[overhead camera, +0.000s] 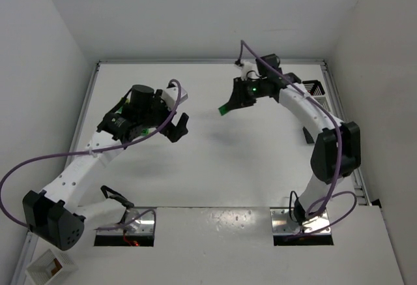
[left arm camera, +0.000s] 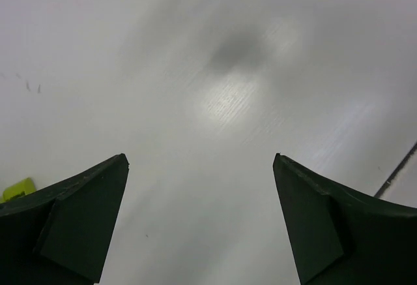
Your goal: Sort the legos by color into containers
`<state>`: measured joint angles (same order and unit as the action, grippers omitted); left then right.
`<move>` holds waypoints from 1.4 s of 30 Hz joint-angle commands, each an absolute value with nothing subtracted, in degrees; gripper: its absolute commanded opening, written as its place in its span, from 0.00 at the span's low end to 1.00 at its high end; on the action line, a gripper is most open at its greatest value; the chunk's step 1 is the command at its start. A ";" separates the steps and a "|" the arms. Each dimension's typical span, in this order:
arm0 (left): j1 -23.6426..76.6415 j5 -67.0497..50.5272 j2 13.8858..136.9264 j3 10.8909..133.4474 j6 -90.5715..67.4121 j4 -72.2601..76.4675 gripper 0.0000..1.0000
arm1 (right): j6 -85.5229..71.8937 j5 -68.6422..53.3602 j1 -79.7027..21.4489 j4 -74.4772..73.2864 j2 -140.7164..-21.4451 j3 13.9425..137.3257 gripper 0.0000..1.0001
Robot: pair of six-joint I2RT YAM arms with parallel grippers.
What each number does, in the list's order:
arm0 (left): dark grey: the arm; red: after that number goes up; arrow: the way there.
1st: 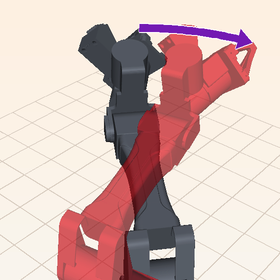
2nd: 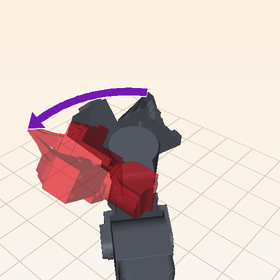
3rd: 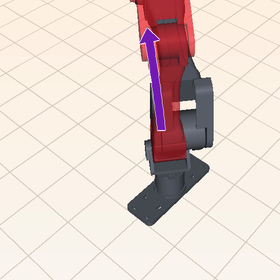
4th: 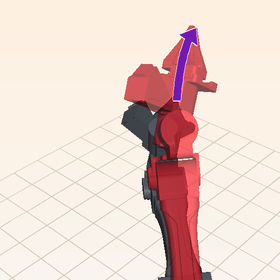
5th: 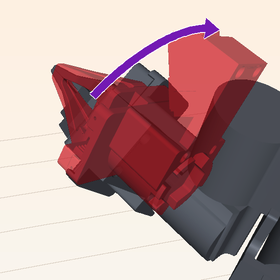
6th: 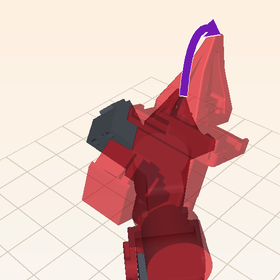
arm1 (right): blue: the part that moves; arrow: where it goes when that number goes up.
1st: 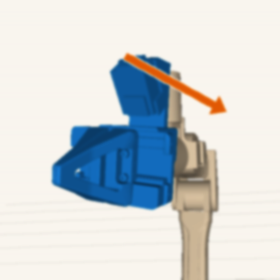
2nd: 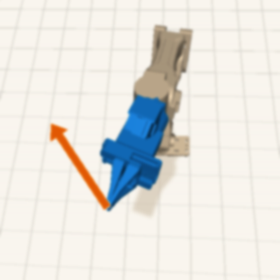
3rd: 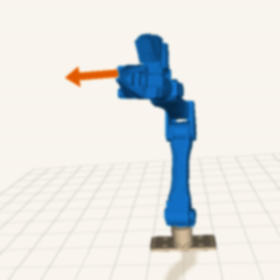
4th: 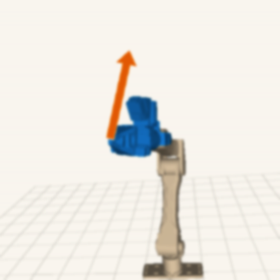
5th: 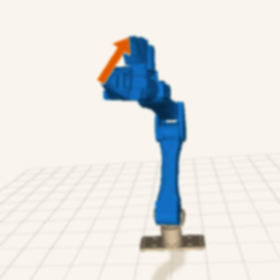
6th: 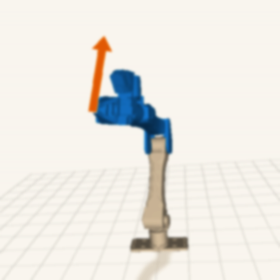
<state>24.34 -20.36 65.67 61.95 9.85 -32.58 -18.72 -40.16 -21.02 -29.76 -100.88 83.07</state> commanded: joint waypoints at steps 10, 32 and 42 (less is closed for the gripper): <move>20.30 -8.71 60.47 57.83 1.32 -26.28 1.00 | 7.71 -4.23 3.41 -52.02 -92.11 87.44 0.00; 18.63 -7.38 59.77 57.48 1.93 -26.63 1.00 | 15.29 -12.30 26.81 -61.87 -101.86 100.97 0.00; 17.58 -7.91 61.96 57.48 1.93 -26.11 1.00 | 23.20 -12.22 26.81 -65.39 -99.32 94.05 0.00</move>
